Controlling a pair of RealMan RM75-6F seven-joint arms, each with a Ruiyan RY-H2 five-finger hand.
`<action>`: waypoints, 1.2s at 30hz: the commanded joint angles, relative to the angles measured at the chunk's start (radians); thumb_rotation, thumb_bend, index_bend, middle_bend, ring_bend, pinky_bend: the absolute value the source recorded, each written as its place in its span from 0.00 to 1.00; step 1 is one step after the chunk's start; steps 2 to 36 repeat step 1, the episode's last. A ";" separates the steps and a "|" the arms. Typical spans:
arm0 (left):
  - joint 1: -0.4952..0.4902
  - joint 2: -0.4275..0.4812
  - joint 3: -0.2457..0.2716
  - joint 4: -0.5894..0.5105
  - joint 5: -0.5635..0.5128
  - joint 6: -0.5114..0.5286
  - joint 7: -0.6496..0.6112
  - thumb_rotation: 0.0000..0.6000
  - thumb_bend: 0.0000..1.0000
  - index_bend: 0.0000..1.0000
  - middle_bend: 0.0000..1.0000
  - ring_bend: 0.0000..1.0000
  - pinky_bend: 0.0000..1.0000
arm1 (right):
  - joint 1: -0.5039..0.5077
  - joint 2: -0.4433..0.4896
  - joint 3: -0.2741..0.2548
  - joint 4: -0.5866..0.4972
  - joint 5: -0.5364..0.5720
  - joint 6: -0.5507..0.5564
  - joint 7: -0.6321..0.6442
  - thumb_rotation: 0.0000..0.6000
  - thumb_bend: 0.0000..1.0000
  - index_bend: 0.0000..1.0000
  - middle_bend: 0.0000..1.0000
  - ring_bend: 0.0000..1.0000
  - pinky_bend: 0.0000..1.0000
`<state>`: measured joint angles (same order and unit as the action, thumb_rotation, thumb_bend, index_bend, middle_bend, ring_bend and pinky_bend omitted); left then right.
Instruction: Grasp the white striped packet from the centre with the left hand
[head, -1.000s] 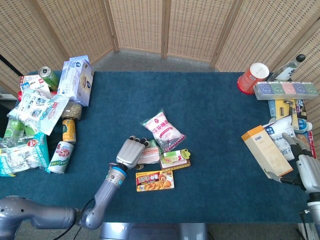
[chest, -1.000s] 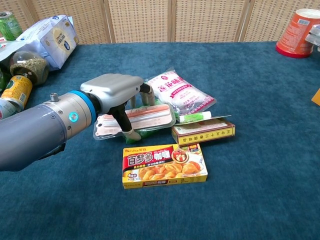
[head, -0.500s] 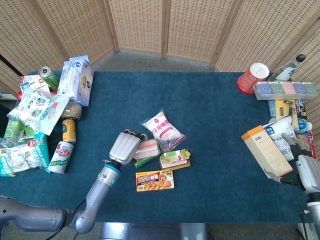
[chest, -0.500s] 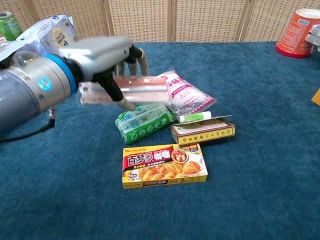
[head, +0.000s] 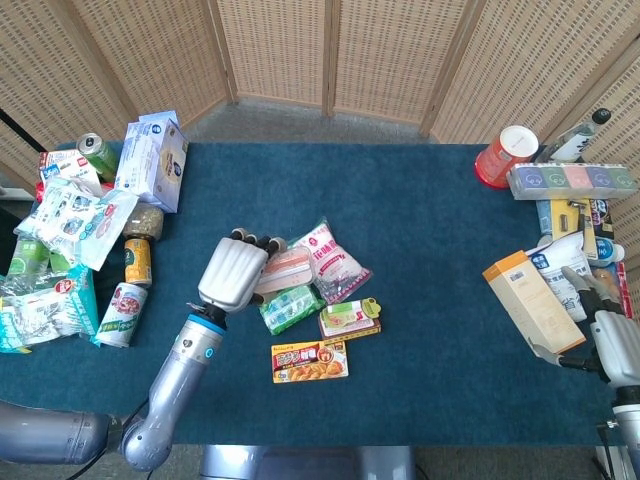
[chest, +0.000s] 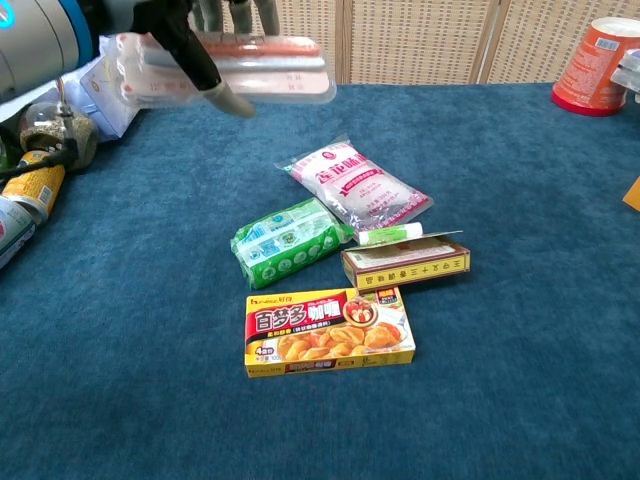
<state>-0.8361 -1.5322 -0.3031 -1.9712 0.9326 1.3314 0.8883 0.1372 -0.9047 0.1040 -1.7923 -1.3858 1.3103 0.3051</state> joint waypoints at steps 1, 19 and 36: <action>-0.006 0.008 -0.005 -0.011 -0.006 0.009 0.008 1.00 0.00 0.59 0.55 0.55 0.38 | 0.000 0.000 -0.001 0.000 0.000 0.000 -0.001 1.00 0.00 0.00 0.00 0.00 0.00; -0.006 0.008 -0.005 -0.011 -0.006 0.009 0.008 1.00 0.00 0.59 0.55 0.55 0.38 | 0.000 0.000 -0.001 0.000 0.000 0.000 -0.001 1.00 0.00 0.00 0.00 0.00 0.00; -0.006 0.008 -0.005 -0.011 -0.006 0.009 0.008 1.00 0.00 0.59 0.55 0.55 0.38 | 0.000 0.000 -0.001 0.000 0.000 0.000 -0.001 1.00 0.00 0.00 0.00 0.00 0.00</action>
